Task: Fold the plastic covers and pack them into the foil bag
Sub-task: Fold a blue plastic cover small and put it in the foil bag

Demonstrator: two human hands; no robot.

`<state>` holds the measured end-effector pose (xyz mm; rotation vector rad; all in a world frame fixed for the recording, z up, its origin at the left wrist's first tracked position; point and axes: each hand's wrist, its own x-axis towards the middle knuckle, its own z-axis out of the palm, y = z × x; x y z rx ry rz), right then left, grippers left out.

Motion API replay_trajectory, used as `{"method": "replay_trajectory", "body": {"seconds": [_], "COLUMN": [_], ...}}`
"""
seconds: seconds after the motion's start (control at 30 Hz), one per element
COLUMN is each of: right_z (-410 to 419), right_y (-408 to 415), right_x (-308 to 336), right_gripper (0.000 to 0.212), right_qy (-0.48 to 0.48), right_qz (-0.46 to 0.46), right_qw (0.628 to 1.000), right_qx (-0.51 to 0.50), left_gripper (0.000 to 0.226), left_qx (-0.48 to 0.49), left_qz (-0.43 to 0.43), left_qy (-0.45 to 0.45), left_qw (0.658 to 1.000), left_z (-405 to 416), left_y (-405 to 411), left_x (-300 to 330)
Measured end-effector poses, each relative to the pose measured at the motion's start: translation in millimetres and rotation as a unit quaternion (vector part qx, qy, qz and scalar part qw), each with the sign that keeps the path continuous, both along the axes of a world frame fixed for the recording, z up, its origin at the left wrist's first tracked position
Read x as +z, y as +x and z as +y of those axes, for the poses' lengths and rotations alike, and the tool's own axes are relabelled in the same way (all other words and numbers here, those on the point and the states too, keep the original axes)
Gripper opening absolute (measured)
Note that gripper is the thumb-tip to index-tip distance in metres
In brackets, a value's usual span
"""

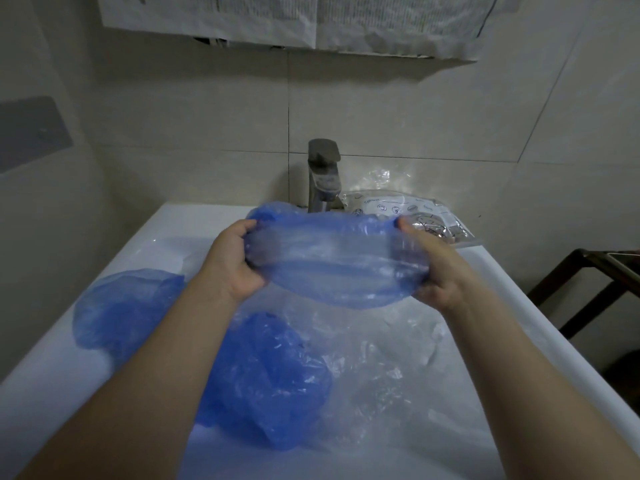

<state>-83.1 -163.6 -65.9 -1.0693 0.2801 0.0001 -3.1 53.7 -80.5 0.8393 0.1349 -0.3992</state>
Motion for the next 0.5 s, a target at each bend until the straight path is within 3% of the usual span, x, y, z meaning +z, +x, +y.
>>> {"method": "replay_trajectory", "body": {"seconds": [0.1,0.2,0.33,0.43,0.5], "right_z": [-9,-20,-18,-7,0], "right_y": [-4,-5,-1,-1,-2], "right_x": [-2,-6,-15,-15,-13], "right_gripper": [0.028,0.066,0.056,0.046,0.026], "right_qy": [-0.02,0.069,0.083,0.089,0.121], "right_qz": [-0.002,-0.072,-0.171,-0.166,-0.145], "right_qw": [0.998,0.99,0.975,0.974,0.975], "right_qx": [0.053,0.1,0.113,0.128,0.117], "left_gripper": [0.021,0.012,0.025,0.044,0.037], "left_qx": [-0.028,-0.081,-0.146,-0.12,-0.087], "left_qz": [-0.046,-0.105,-0.137,-0.184,-0.188], "left_qy": [0.021,-0.06,-0.181,-0.083,-0.013], "left_qw": [0.998,0.989,0.963,0.972,0.978], "left_z": [6,8,7,7,7], "left_y": [-6,-16,-23,-14,-13], "left_x": [5,13,16,3,-1]}}
